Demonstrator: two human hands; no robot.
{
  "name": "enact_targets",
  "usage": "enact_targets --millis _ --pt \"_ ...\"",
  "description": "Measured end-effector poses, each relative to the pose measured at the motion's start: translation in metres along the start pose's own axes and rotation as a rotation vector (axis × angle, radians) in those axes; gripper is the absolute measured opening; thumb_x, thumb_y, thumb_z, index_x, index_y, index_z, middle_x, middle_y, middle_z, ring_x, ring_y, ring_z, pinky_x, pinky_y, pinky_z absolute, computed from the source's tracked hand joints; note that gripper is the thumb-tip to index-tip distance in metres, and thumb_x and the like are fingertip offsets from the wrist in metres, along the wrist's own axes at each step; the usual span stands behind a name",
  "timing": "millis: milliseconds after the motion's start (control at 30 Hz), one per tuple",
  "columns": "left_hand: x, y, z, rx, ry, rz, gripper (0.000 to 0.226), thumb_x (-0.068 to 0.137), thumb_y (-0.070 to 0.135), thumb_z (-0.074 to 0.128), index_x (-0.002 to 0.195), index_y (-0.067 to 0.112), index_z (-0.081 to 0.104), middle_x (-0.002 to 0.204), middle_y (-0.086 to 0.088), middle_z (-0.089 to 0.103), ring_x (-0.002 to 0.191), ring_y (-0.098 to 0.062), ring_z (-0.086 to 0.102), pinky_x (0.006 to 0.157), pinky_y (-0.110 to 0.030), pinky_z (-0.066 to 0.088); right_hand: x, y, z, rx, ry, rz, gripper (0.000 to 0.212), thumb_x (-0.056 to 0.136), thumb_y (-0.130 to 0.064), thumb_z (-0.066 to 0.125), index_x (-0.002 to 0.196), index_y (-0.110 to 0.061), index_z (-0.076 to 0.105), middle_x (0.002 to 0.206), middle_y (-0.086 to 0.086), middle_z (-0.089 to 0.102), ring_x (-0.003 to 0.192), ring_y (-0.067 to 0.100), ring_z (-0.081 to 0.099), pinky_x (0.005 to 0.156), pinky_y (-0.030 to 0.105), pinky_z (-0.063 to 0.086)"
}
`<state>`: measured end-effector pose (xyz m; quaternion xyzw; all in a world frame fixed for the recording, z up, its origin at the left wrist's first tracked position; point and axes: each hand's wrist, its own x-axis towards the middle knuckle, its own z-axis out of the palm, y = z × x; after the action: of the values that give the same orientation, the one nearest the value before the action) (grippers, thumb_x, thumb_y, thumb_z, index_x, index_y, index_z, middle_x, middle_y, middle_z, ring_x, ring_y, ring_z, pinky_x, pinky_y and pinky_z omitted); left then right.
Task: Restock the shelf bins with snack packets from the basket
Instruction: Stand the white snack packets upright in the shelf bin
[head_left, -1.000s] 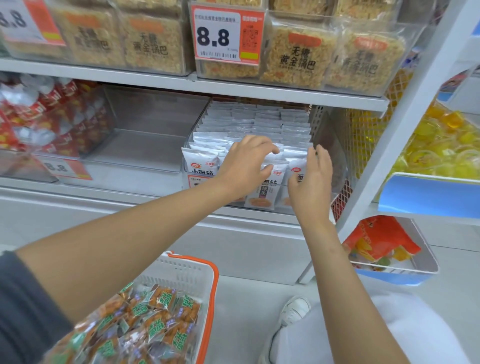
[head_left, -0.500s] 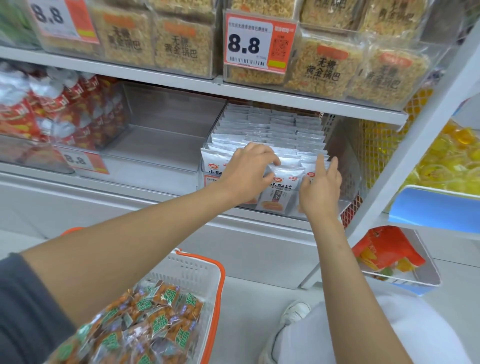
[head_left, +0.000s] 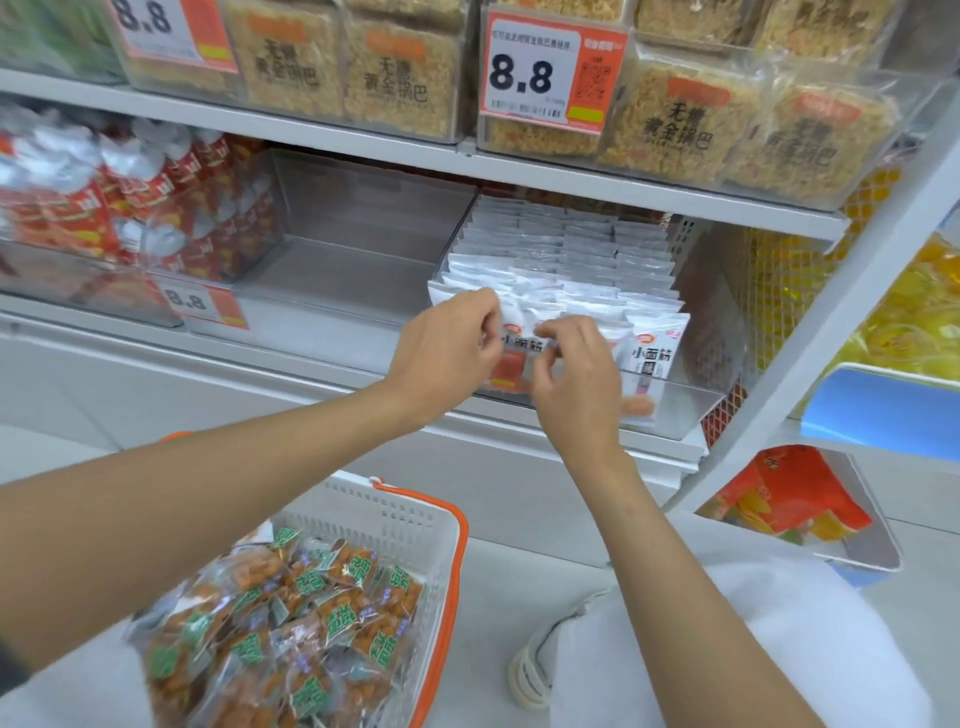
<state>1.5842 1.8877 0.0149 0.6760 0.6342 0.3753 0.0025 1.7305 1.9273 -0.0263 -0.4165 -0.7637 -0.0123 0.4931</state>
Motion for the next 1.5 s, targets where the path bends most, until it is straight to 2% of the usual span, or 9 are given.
enact_targets --millis 200,433,567,667,767,867,1033,1333,1500 --pt "-0.057 -0.076 -0.032 0.010 -0.153 -0.259 0.013 0.076 0.012 0.059 0.073 0.020 0.049 0.063 0.008 0.053 0.071 -0.022 0.054 0.067 -0.038 0.048 -0.032 -0.044 0.053 0.030 -0.357 -0.050 0.017 0.083 -0.005 0.060 0.099 -0.010 0.065 0.090 0.003 0.064 0.074 0.025 0.061 0.059 0.032 0.045" --pt "-0.125 -0.195 -0.057 0.047 -0.414 -0.596 0.009 0.080 0.012 0.061 0.080 0.020 0.057 0.079 0.001 0.062 0.079 -0.023 0.061 0.072 -0.035 0.051 -0.079 -0.091 0.134 0.035 -0.929 -0.123 0.033 0.095 -0.017 0.048 0.125 -0.020 0.060 0.127 -0.002 0.060 0.102 0.020 0.062 0.081 0.034 0.050" --pt "-0.150 -0.251 -0.055 0.308 -0.664 -0.698 0.008 0.085 0.017 0.059 0.092 0.016 0.064 0.093 0.001 0.062 0.089 -0.021 0.061 0.082 -0.034 0.054 -0.105 -0.102 0.171 -0.024 -1.165 -0.158 0.034 0.096 -0.019 0.046 0.127 -0.020 0.058 0.131 0.000 0.058 0.111 0.022 0.059 0.090 0.040 0.051" --pt "-0.171 -0.285 -0.043 0.409 -0.821 -0.707 0.009 0.085 0.017 0.057 0.078 0.013 0.059 0.090 -0.003 0.063 0.082 -0.022 0.060 0.075 -0.033 0.053 -0.128 -0.107 0.196 -0.055 -1.312 -0.147 0.033 0.095 -0.019 0.049 0.126 -0.020 0.060 0.130 0.002 0.060 0.115 0.023 0.058 0.095 0.039 0.048" --pt "-0.198 -0.309 -0.034 0.482 -0.957 -0.748 0.023 0.086 0.018 0.061 0.068 0.012 0.047 0.069 0.001 0.052 0.073 -0.023 0.058 0.066 -0.031 0.049 -0.151 -0.106 0.213 -0.060 -1.410 -0.112 0.029 0.093 -0.018 0.052 0.120 -0.020 0.062 0.126 0.004 0.063 0.111 0.025 0.059 0.091 0.037 0.049" --pt "-0.234 -0.332 -0.033 0.529 -1.044 -0.832 0.014 0.092 0.021 0.052 0.091 0.009 0.060 0.075 0.000 0.057 0.079 -0.022 0.060 0.069 -0.031 0.051 -0.167 -0.106 0.223 -0.072 -1.489 -0.090 0.025 0.093 -0.019 0.052 0.115 -0.017 0.062 0.119 0.006 0.064 0.104 0.027 0.060 0.087 0.039 0.051" --pt "-0.280 -0.358 -0.031 0.573 -1.083 -0.934 0.036 0.088 0.007 0.051 0.124 0.003 0.055 0.072 0.001 0.050 0.076 -0.019 0.058 0.065 -0.027 0.052 -0.179 -0.113 0.231 -0.028 -1.516 -0.056 0.029 0.095 -0.016 0.050 0.122 -0.017 0.062 0.122 0.007 0.063 0.105 0.027 0.059 0.086 0.037 0.049" --pt "-0.305 -0.357 -0.025 0.724 -1.076 -0.861 0.032 0.089 0.000 0.056 0.120 0.003 0.059 0.113 -0.009 0.053 0.101 -0.027 0.062 0.080 -0.032 0.055 -0.192 -0.127 0.226 -0.008 -1.591 -0.106 0.022 0.095 -0.015 0.051 0.113 -0.016 0.064 0.110 0.006 0.067 0.095 0.025 0.062 0.084 0.041 0.053" --pt "-0.300 -0.349 -0.024 0.729 -1.039 -0.815 0.026 0.087 -0.008 0.052 0.108 0.002 0.064 0.097 -0.007 0.063 0.091 -0.024 0.066 0.079 -0.033 0.057 -0.188 -0.123 0.219 -0.013 -1.588 -0.098 0.020 0.093 -0.012 0.050 0.107 -0.016 0.063 0.104 0.005 0.066 0.094 0.027 0.061 0.080 0.039 0.052"
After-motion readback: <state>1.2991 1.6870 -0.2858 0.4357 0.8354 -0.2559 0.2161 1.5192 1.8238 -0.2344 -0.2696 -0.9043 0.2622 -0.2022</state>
